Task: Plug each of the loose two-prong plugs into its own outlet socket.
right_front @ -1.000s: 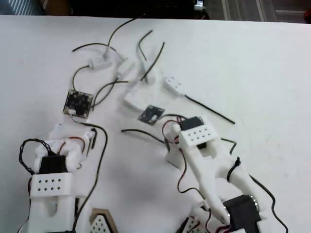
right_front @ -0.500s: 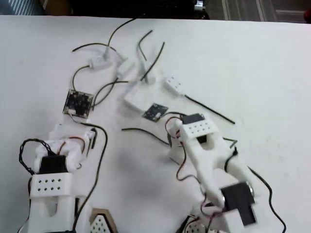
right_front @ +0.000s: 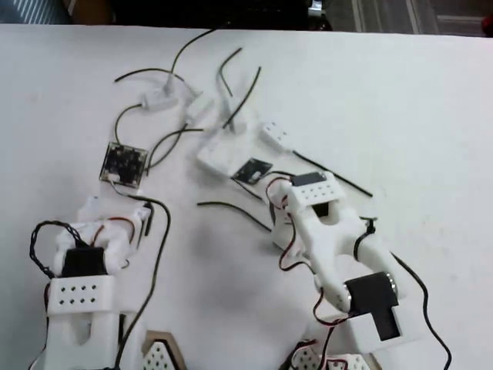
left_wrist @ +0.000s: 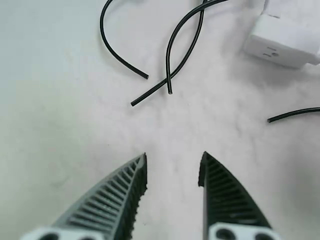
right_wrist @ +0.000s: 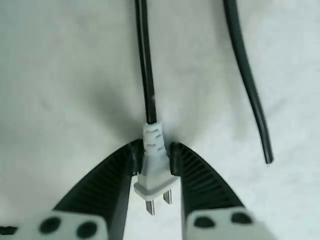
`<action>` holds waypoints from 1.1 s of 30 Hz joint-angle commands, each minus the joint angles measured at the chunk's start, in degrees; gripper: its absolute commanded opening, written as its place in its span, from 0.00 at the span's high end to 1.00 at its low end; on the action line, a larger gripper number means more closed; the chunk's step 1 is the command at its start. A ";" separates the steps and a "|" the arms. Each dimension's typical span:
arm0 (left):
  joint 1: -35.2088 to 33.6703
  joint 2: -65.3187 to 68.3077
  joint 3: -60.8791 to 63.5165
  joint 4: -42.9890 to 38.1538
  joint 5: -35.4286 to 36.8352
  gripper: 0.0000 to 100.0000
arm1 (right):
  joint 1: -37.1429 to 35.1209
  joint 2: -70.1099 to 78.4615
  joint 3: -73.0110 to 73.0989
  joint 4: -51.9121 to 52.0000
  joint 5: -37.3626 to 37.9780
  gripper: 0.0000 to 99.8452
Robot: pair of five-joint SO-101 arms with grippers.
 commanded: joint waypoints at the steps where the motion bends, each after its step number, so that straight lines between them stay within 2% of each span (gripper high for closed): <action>1: -0.31 -1.10 -0.35 -0.70 0.26 0.82 | -1.89 -2.68 -0.44 -0.04 -0.09 0.98; 3: -0.31 -1.10 -0.35 -0.70 0.26 0.82 | -2.86 -4.35 -0.35 0.66 -0.18 0.96; 7: -0.31 -1.10 -0.35 -0.70 0.26 0.82 | -3.56 -8.13 -0.44 5.23 -0.18 0.87; 15: -0.31 -1.10 -0.35 -0.79 0.26 0.82 | -3.56 -15.69 0.35 12.26 -0.26 0.87; 18: -0.31 -1.10 -0.35 -0.88 0.26 0.82 | -3.65 -15.69 2.99 10.33 -0.26 0.87; 26: -0.31 -1.10 -0.35 -0.88 0.26 0.82 | -3.65 -15.69 11.25 -3.12 0.18 0.87; 33: -0.31 -1.10 -0.35 -0.79 0.26 0.82 | -3.56 -15.69 11.16 -4.18 0.26 0.98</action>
